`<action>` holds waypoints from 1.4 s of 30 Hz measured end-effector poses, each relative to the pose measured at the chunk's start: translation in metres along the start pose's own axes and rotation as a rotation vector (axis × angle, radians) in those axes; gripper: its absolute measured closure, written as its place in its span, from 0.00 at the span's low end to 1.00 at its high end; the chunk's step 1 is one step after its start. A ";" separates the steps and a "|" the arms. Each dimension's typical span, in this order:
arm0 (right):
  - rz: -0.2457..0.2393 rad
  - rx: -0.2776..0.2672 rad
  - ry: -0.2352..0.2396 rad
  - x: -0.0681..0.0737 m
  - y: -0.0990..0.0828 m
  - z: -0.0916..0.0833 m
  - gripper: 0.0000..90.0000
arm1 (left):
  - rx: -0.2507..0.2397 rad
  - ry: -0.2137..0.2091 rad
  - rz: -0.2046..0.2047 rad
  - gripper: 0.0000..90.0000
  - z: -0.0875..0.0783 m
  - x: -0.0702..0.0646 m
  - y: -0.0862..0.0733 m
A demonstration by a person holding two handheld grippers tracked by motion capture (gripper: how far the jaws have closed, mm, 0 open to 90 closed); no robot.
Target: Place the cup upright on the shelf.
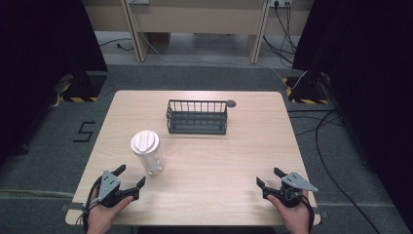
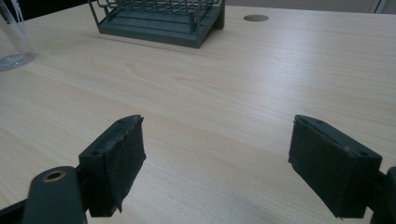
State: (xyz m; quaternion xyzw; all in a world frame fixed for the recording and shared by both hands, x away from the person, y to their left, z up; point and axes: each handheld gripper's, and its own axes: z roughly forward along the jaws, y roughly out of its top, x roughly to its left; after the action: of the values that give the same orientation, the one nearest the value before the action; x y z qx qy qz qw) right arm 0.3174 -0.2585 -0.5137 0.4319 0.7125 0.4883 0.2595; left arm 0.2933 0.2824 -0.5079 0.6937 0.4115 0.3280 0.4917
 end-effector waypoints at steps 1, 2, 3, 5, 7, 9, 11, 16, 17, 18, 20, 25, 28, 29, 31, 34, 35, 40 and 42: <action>0.002 -0.003 0.001 0.000 0.000 0.000 0.21 | -0.001 -0.002 -0.002 0.16 0.000 0.000 0.000; 0.005 -0.006 0.000 0.000 0.000 -0.001 0.21 | -0.004 -0.004 -0.001 0.16 0.000 0.000 0.000; 0.008 -0.006 0.002 0.000 0.000 -0.001 0.21 | -0.005 -0.007 0.001 0.16 0.000 -0.001 0.000; 0.002 -0.005 0.000 0.000 0.000 -0.001 0.21 | -0.007 -0.011 0.003 0.16 0.000 -0.002 0.001; 0.002 -0.005 -0.001 0.001 0.000 -0.001 0.21 | -0.011 -0.017 0.005 0.16 -0.001 -0.003 0.001; 0.001 -0.003 -0.001 0.002 0.000 -0.001 0.21 | -0.013 -0.019 0.001 0.16 0.000 -0.004 0.001; -0.003 -0.001 -0.001 0.002 0.000 0.000 0.21 | -0.011 -0.027 -0.005 0.16 0.003 -0.004 0.002; 0.002 -0.003 -0.001 0.001 0.000 -0.001 0.21 | -0.004 -0.048 0.002 0.16 0.011 -0.005 0.004; 0.002 -0.002 -0.001 0.001 0.000 -0.001 0.21 | -0.005 -0.049 0.001 0.16 0.013 -0.005 0.004; 0.002 -0.002 -0.001 0.001 0.000 -0.001 0.21 | -0.007 -0.050 -0.002 0.16 0.015 -0.004 0.005; 0.002 -0.002 -0.002 0.001 0.000 0.000 0.21 | -0.007 -0.053 -0.003 0.16 0.018 -0.003 0.007; 0.005 -0.002 -0.002 0.001 0.000 -0.001 0.21 | 0.002 -0.067 -0.013 0.16 0.024 -0.002 0.007; 0.003 -0.003 -0.003 0.001 0.000 -0.001 0.21 | 0.001 -0.074 -0.035 0.16 0.027 -0.002 0.006; 0.002 -0.002 -0.003 0.001 0.000 -0.001 0.21 | 0.001 -0.075 -0.034 0.16 0.028 -0.002 0.006; 0.000 -0.002 -0.003 0.001 0.000 0.000 0.21 | 0.003 -0.075 -0.032 0.16 0.030 -0.001 0.007; 0.001 -0.002 -0.003 0.001 0.000 0.000 0.21 | 0.007 -0.080 -0.042 0.16 0.036 0.000 0.008; 0.000 -0.002 -0.003 0.001 0.000 0.000 0.21 | 0.008 -0.081 -0.046 0.16 0.038 0.000 0.008; 0.001 -0.001 -0.002 0.001 0.000 0.000 0.21 | 0.004 -0.089 -0.035 0.16 0.045 -0.002 0.011; 0.001 0.000 -0.002 0.001 0.000 0.000 0.21 | 0.006 -0.090 -0.034 0.16 0.049 -0.001 0.012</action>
State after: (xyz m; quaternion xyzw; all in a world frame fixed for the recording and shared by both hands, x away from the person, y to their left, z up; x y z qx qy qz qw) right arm 0.3167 -0.2579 -0.5137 0.4329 0.7118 0.4881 0.2602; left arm 0.3374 0.2589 -0.5114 0.7019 0.4019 0.2870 0.5133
